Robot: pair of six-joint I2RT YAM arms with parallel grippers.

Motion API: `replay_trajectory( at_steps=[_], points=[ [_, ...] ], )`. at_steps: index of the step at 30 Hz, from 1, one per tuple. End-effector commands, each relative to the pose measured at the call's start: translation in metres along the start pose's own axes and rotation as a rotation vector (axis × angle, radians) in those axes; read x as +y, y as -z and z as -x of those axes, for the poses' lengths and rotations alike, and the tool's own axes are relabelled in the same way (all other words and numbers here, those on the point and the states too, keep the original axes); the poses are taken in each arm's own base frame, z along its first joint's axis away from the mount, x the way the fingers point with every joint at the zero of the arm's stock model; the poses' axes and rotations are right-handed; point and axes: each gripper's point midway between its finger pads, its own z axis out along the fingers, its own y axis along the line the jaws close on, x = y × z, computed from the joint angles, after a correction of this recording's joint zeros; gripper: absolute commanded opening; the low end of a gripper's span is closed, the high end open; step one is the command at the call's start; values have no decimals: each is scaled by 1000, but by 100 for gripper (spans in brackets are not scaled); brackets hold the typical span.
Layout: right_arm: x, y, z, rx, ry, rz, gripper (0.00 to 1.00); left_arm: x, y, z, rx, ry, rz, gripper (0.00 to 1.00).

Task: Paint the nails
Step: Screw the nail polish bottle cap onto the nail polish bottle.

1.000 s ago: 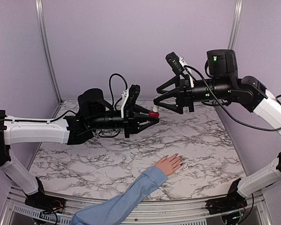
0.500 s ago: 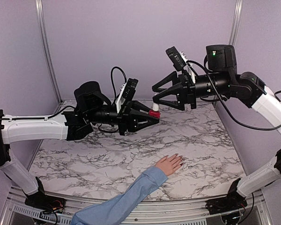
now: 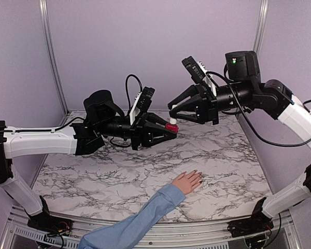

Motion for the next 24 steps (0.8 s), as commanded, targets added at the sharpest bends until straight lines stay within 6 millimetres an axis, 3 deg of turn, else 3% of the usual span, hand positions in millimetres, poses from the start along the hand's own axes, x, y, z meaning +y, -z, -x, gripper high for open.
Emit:
replay_trajectory(
  at_steps=[1, 12, 24],
  points=[
    [5, 2, 4, -1, 18, 8, 27, 3, 2, 26, -65, -53, 12, 0],
    [-2, -4, -3, 16, -34, -12, 6, 22, 6, 37, -109, -71, 141, 0],
    [-45, -7, -12, 14, -141, -240, 0, 64, 24, 49, -172, -94, 427, 0]
  ],
)
